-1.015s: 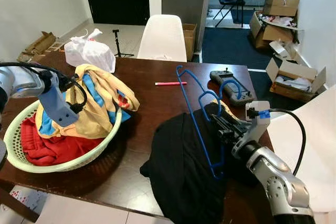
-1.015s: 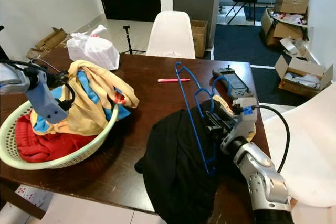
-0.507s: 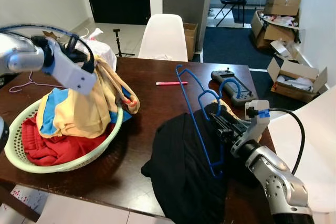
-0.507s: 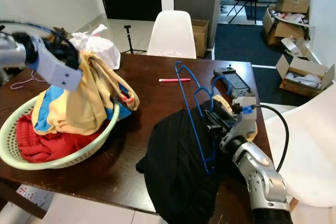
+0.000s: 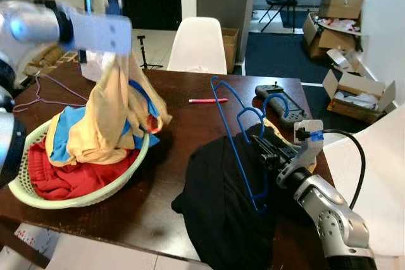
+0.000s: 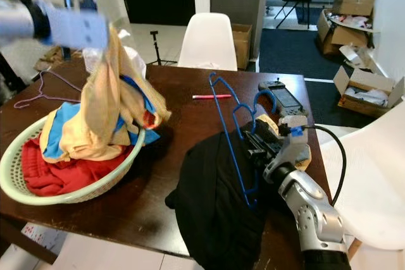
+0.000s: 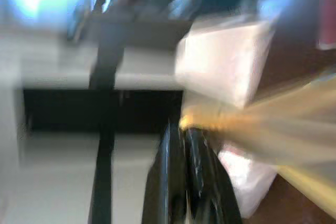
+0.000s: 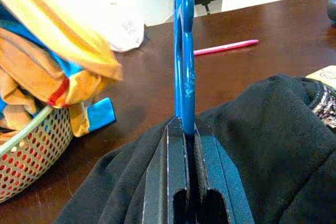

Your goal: Hang hanger

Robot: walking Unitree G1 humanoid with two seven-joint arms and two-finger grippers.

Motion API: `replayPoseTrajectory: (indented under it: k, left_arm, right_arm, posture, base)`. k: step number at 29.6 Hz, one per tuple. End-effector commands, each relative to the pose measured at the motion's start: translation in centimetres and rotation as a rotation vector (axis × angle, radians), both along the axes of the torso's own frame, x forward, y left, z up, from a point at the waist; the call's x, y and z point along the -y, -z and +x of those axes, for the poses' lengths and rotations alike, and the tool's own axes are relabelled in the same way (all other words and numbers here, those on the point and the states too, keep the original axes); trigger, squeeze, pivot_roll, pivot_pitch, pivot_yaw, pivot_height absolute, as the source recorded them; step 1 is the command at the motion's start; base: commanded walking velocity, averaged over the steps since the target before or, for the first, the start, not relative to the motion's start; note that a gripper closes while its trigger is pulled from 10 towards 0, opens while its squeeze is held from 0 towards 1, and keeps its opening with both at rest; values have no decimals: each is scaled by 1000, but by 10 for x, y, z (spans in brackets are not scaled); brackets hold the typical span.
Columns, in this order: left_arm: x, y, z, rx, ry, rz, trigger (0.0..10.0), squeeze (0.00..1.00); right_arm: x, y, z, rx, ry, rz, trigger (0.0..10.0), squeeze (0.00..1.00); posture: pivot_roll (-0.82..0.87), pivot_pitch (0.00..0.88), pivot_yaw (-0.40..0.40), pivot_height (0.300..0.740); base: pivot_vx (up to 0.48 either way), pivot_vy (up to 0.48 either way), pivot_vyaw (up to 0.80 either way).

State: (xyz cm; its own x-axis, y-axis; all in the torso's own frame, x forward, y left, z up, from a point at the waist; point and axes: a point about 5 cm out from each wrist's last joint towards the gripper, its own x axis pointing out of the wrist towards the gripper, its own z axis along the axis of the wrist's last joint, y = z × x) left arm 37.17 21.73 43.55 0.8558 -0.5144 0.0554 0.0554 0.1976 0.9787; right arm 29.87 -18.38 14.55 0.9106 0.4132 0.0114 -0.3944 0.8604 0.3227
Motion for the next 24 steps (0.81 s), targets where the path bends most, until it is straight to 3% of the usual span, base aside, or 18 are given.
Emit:
replayPoseTrajectory:
  k: [1, 2, 3, 6, 8, 22, 23, 24]
  left_arm:
    - [-8, -52, -18, 148, -34, -196, 0, 0]
    - [-8, -52, -18, 148, -34, -196, 0, 0]
    - [-10, -72, -27, 207, -54, -262, 0, 0]
    - [-8, -87, -33, 260, -79, -267, 0, 0]
    - [-6, -90, -34, 288, -108, -235, 0, 0]
    - [-7, -104, -39, 344, -170, -240, 0, 0]
    - [-8, -108, -41, 374, -206, -238, 0, 0]
    - [-8, -108, -41, 374, -206, -238, 0, 0]
  right_arm:
    - [-2, 2, 2, -3, 2, 16, 10000, 0]
    - [-2, 2, 2, -3, 2, 16, 10000, 0]
    - [-3, 3, 2, -3, 2, 18, 10000, 0]
    - [-5, 3, 3, 3, 0, 19, 10000, 0]
    - [-7, 1, 3, 19, -7, 18, 10000, 0]
    - [-14, -6, 2, 76, -31, 61, 10000, 0]
    - [-24, -13, 1, 101, -85, 77, 10000, 0]
    - [-24, -13, 1, 101, -85, 77, 10000, 0]
  posture:
    - [27, 8, 65, 740]
    - [27, 8, 65, 740]
    - [32, 4, 69, 740]
    - [37, 0, 77, 740]
    - [39, 0, 84, 740]
    - [47, 0, 104, 740]
    - [51, 0, 110, 740]
    - [51, 0, 110, 740]
  base:
    - [0, 0, 0]
    - [0, 0, 0]
    - [0, 0, 0]
    - [0, 0, 0]
    - [0, 0, 0]
    - [0, 0, 0]
    - [0, 0, 0]
    - [0, 0, 0]
